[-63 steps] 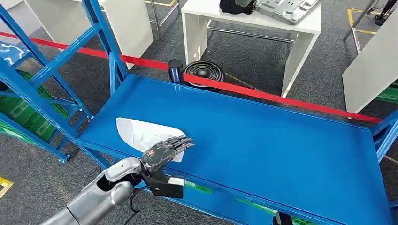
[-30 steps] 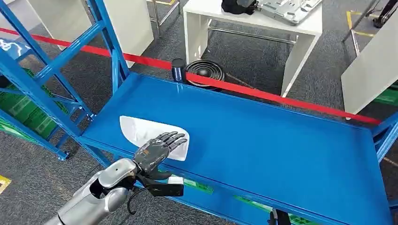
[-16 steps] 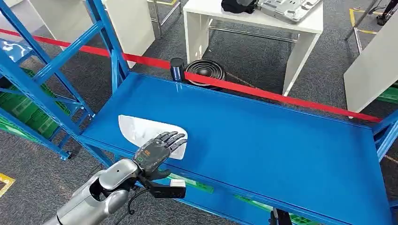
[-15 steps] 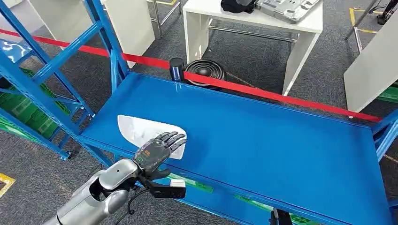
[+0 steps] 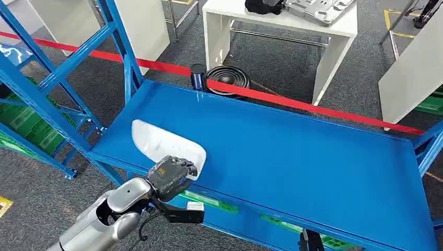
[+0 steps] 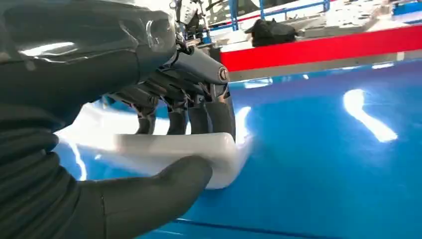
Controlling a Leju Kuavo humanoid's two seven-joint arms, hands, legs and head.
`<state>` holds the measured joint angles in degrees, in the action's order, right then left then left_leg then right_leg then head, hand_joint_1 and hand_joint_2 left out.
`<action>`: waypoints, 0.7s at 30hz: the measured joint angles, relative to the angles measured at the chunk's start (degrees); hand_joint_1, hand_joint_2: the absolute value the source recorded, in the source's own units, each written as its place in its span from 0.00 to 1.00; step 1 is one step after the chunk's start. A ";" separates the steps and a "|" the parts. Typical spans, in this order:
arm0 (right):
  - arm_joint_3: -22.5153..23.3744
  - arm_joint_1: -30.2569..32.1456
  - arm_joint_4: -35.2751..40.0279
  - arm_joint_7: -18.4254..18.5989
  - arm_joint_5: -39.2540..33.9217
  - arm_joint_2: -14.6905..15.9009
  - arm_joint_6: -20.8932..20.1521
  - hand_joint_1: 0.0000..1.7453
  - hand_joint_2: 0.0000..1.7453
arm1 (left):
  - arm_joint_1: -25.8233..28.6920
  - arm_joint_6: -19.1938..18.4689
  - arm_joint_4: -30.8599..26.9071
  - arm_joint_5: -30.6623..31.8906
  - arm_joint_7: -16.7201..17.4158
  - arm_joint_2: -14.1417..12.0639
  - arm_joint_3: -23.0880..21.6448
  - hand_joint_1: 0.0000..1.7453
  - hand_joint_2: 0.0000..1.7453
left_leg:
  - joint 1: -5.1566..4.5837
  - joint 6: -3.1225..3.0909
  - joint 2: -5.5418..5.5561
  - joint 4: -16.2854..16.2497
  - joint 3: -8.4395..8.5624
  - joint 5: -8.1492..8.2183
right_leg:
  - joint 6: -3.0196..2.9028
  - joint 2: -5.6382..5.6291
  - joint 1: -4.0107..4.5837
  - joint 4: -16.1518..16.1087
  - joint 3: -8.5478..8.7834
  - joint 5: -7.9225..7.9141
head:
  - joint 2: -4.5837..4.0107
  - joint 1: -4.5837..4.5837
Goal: Take the parts from the cabinet and place them on the table.
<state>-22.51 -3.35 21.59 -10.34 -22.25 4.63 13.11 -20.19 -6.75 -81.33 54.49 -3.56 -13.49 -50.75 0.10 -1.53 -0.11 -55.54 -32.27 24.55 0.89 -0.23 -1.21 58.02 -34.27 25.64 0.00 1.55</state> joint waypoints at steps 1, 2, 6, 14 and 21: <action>0.02 -0.04 0.02 0.00 0.02 0.02 0.00 0.00 0.00 | -0.21 -0.04 0.00 0.04 0.00 0.02 0.02 0.92 1.00 | 0.01 -0.40 -0.07 0.17 -0.04 -0.18 | -0.31 -0.01 0.03 2.58 -1.17 1.46 | 0.00 -0.13; 0.07 -0.05 0.02 0.00 0.13 0.13 0.04 0.00 0.00 | -0.25 -0.26 0.00 0.07 0.00 0.02 -0.04 0.92 1.00 | -0.05 -0.46 -0.04 0.16 -0.17 -0.22 | -0.61 -0.01 0.00 7.16 -3.36 3.45 | 0.00 -0.13; 0.68 0.43 0.02 0.22 0.55 0.35 0.24 0.00 0.00 | -0.12 -1.03 0.02 0.70 -0.15 0.00 -0.37 0.97 1.00 | -0.25 -0.51 0.11 -0.09 -0.37 -0.23 | 0.23 0.02 -0.09 15.48 -7.40 5.30 | 0.00 -0.15; 2.99 1.27 1.49 0.63 1.77 0.77 1.20 0.00 0.00 | -0.38 -1.60 -0.22 1.72 -0.20 -0.07 -0.53 1.00 1.00 | -0.49 1.00 0.18 -1.53 -1.08 0.42 | -0.63 0.20 0.27 -0.12 0.49 0.01 | 0.00 -0.13; 5.01 1.79 2.40 0.77 3.28 1.01 1.25 0.00 0.00 | -0.50 -1.44 -0.50 1.99 -0.20 -0.39 -0.59 1.00 1.00 | 0.47 2.71 0.16 -20.39 -10.07 9.11 | -1.60 0.14 -0.14 -0.30 0.49 -0.21 | 0.00 0.15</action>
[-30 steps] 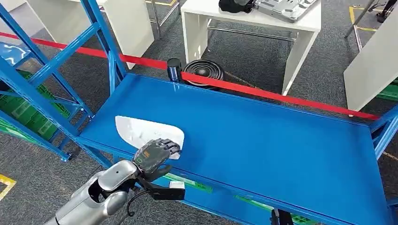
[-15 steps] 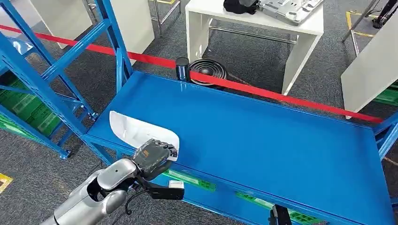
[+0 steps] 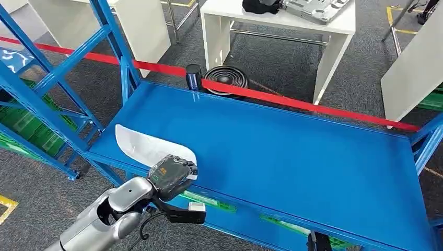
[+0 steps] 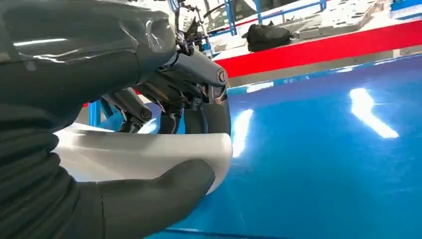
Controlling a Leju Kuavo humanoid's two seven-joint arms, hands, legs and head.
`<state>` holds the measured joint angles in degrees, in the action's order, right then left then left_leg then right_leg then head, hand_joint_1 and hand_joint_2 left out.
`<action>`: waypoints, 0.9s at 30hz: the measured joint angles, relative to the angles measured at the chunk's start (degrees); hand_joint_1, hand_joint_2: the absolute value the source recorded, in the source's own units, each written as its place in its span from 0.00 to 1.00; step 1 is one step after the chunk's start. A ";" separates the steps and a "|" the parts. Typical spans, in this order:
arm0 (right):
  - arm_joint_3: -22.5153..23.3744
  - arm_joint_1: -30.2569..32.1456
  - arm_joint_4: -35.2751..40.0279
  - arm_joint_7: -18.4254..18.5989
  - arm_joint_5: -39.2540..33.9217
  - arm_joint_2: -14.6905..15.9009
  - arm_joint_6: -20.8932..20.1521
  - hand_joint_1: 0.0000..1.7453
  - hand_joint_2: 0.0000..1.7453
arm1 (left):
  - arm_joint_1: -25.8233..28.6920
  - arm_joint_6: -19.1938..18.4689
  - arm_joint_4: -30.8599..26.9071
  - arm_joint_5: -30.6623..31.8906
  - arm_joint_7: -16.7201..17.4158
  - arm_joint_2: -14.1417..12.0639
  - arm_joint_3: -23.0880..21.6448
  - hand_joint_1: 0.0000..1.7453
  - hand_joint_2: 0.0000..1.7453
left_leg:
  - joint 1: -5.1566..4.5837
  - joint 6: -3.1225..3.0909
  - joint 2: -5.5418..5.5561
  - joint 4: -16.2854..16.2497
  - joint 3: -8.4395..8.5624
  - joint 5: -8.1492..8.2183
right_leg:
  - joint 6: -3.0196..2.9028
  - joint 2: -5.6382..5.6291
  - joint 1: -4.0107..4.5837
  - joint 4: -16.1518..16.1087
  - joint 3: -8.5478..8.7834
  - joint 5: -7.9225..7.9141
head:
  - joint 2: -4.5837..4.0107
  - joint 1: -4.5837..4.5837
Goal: Take the parts from the cabinet and place them on the table.
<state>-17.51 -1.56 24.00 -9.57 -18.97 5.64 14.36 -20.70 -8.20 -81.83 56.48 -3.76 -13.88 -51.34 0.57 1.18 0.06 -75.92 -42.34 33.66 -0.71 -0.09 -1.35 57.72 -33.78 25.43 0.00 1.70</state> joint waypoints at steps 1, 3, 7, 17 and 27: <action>0.32 0.06 0.00 0.11 0.39 0.00 -0.04 0.00 0.00 | 0.00 0.00 0.00 0.00 0.00 0.00 0.00 1.00 1.00 | 0.01 -0.10 0.00 0.94 0.40 -1.11 | 0.01 -0.01 0.02 0.00 0.06 0.01 | 0.00 0.02; 0.70 0.06 0.18 0.15 0.59 0.00 -0.07 0.00 0.00 | -0.06 0.09 0.00 0.00 0.00 -0.04 0.04 1.00 1.00 | -0.02 -0.63 0.02 9.92 4.85 -5.98 | 0.04 -0.19 0.13 -0.01 0.25 0.01 | 0.00 0.07; 0.92 0.02 0.46 0.15 0.65 -0.17 -0.11 0.00 0.00 | -0.40 0.35 -0.02 0.00 -0.02 -0.13 0.22 1.00 1.00 | -0.85 -1.80 -0.05 18.41 9.24 -7.83 | 0.54 -0.22 0.38 -0.01 -0.23 -0.20 | 0.00 -0.02; 2.08 0.34 0.63 0.24 2.56 -0.07 -0.57 0.00 0.00 | -0.35 1.07 0.02 0.00 -0.24 -0.04 -0.04 1.00 1.00 | -0.64 -3.28 -0.16 20.80 10.08 -9.39 | 2.04 -0.11 0.25 14.80 -7.58 5.07 | 0.00 -0.24; 3.74 0.06 0.61 0.31 4.76 -0.55 -1.57 0.00 0.00 | 0.74 3.83 -0.11 -1.27 -1.95 0.15 1.81 1.00 1.00 | -0.41 -0.51 0.00 14.01 6.92 -4.96 | 0.17 -0.09 -0.24 -0.24 0.17 -0.09 | 0.00 0.09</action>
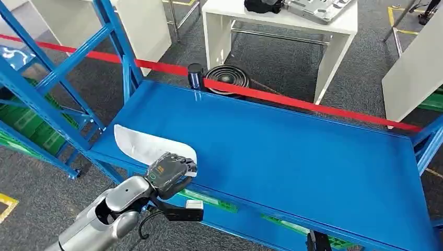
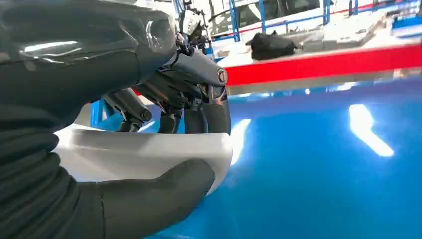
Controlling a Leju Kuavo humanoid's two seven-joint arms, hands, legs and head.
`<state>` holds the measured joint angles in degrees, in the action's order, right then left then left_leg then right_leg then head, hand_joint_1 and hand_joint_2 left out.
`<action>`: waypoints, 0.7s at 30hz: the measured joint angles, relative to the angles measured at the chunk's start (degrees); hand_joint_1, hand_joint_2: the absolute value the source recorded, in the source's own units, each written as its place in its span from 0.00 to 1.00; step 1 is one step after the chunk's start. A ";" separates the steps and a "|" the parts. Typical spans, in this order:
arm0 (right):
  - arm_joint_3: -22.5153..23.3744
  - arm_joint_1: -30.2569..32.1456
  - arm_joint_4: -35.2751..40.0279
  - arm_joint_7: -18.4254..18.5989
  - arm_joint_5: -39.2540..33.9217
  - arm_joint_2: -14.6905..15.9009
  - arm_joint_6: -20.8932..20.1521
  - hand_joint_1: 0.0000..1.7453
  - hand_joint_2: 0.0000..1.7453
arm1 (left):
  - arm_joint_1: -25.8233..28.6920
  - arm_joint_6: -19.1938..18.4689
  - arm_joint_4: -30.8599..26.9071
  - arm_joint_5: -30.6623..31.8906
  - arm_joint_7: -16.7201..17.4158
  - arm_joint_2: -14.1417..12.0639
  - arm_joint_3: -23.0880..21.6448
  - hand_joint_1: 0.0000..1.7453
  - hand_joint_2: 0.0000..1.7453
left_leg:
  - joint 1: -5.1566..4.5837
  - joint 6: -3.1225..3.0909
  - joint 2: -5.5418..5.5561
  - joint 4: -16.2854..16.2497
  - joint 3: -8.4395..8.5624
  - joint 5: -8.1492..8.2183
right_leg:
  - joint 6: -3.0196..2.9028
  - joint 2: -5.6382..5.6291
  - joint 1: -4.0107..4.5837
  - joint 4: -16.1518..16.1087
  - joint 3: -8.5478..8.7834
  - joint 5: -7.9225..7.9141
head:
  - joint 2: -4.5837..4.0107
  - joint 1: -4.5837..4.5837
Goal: Take the parts from the cabinet and place them on the table.
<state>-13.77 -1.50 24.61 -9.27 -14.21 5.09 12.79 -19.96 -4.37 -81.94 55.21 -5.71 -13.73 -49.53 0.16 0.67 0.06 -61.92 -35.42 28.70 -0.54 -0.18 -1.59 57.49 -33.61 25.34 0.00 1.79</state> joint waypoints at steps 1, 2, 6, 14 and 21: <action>0.20 0.00 0.00 -0.02 0.19 -0.09 -0.22 0.00 0.00 | 0.08 0.33 -0.07 -0.17 -0.41 0.07 0.15 1.00 1.00 | 0.20 0.25 0.00 -4.57 -2.20 2.13 | -0.02 0.01 0.05 0.02 -0.04 0.01 | 0.00 -0.09; 0.44 0.01 0.00 -0.02 0.39 -0.11 -0.35 0.00 0.00 | 0.35 0.57 -0.07 -0.57 -0.79 0.09 0.28 1.00 1.00 | 0.31 0.43 -0.01 -9.30 -4.52 4.05 | -0.07 0.01 0.12 0.03 -0.08 0.05 | 0.00 -0.02; 1.22 0.07 -0.02 -0.06 0.83 -0.26 -0.55 0.00 0.00 | 1.21 0.89 -0.11 -1.96 -1.86 0.35 1.07 1.00 1.00 | 0.43 0.15 0.00 -7.74 -4.23 0.66 | -0.06 -0.22 0.22 0.04 0.06 0.07 | 0.00 -0.02; 2.25 0.18 -0.22 -0.55 1.22 -0.90 -1.07 0.00 0.00 | 1.21 2.89 -3.26 -4.31 -2.49 0.79 3.63 1.00 1.00 | -0.10 -2.24 -0.20 6.12 2.82 -4.13 | 1.47 -0.19 0.36 0.57 -0.67 0.34 | 0.00 -0.15; 3.13 0.94 -0.35 -0.74 1.20 -0.87 -1.25 0.00 0.00 | 0.78 5.31 -7.74 -2.82 -2.38 1.27 5.51 1.00 1.00 | -0.27 -2.68 0.02 6.16 2.74 -4.33 | 2.31 -0.14 0.22 13.50 -6.82 4.84 | 0.00 -0.33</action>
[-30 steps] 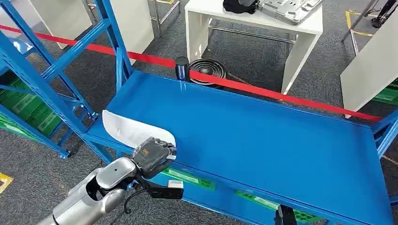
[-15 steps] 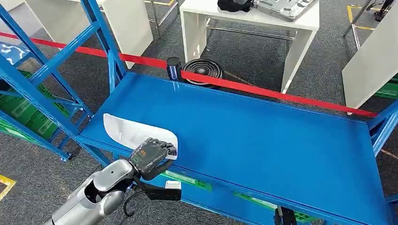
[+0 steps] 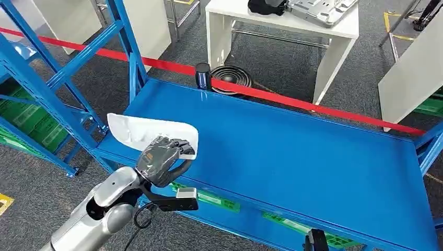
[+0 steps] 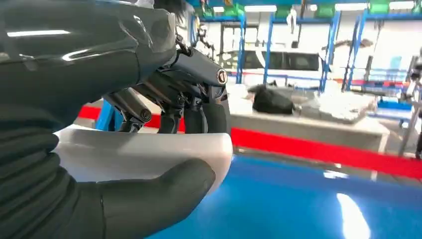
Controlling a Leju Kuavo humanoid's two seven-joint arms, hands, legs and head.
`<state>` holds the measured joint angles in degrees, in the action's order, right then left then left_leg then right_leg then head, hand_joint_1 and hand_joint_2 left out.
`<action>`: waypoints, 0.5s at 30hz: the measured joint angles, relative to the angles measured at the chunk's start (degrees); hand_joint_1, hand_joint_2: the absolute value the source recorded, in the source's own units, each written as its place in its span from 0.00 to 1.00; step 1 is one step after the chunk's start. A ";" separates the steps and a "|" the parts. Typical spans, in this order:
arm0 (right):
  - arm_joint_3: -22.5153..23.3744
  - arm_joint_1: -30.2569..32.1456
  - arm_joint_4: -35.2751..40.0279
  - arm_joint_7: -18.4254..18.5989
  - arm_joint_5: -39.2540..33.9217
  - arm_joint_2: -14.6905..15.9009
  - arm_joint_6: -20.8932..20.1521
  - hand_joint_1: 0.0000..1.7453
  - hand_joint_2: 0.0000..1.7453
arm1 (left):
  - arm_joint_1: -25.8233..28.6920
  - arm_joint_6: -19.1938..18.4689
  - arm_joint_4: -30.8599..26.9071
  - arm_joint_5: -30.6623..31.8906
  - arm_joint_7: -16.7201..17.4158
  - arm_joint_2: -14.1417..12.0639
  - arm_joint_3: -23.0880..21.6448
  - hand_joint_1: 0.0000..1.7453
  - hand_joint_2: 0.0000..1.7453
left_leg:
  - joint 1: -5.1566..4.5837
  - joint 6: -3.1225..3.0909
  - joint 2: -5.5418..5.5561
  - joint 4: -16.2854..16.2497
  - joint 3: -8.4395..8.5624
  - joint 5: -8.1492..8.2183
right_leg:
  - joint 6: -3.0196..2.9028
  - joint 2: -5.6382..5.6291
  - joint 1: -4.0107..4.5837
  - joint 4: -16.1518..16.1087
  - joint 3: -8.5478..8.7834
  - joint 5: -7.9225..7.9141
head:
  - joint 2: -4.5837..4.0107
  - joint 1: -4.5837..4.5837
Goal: Take the parts from the cabinet and place them on the table.
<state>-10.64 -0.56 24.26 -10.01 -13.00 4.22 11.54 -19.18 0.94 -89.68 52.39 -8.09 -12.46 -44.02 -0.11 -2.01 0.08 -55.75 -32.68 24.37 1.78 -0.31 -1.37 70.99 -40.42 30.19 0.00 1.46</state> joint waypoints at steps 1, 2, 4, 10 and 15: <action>0.18 0.04 0.00 -0.07 0.02 0.02 0.00 0.00 0.00 | -0.08 0.50 -0.72 0.66 0.00 0.00 0.24 1.00 1.00 | 0.05 0.21 0.04 -0.29 -0.01 0.15 | 0.56 0.13 -0.08 -6.24 3.15 -2.39 | 0.00 0.02; 0.52 0.07 0.00 -0.24 0.11 0.00 0.00 0.00 0.00 | -0.24 0.76 -1.80 1.87 0.11 0.00 0.52 1.00 1.00 | 0.07 0.56 0.07 -0.73 -0.07 0.42 | 0.80 0.38 -0.12 -11.75 6.08 -4.14 | 0.00 0.00; 0.81 0.08 0.00 -0.50 0.28 -0.11 -0.13 0.00 0.00 | -0.76 0.22 -3.53 3.82 0.52 -0.02 0.83 1.00 1.00 | -0.43 1.10 0.11 -1.43 -0.54 0.89 | -0.70 0.30 0.05 -13.24 6.78 -4.47 | 0.00 0.05; 1.40 -0.02 0.00 -0.79 0.83 -0.74 -0.50 0.00 0.00 | -1.99 -4.27 -7.12 6.42 0.04 -0.22 1.16 1.00 1.00 | 0.24 2.68 0.00 -8.30 -3.86 5.36 | -2.44 0.18 -0.14 -13.37 6.81 -4.74 | 0.00 0.15; 1.75 -0.11 -0.02 -0.79 1.09 -1.05 -0.94 0.00 0.00 | -2.46 -5.42 -7.60 7.04 -0.85 -0.37 0.98 1.00 1.00 | 0.62 2.82 -0.01 -16.85 -8.08 6.64 | -2.44 0.02 0.04 -13.32 6.80 -4.73 | 0.00 0.18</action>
<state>-8.90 -0.68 24.24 -10.80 -11.91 3.17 10.60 -21.64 -4.48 -97.29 59.43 -8.94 -12.83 -43.04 0.51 0.81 0.07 -72.60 -40.76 31.00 -0.66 -0.30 -1.33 57.68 -33.62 25.46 0.00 1.64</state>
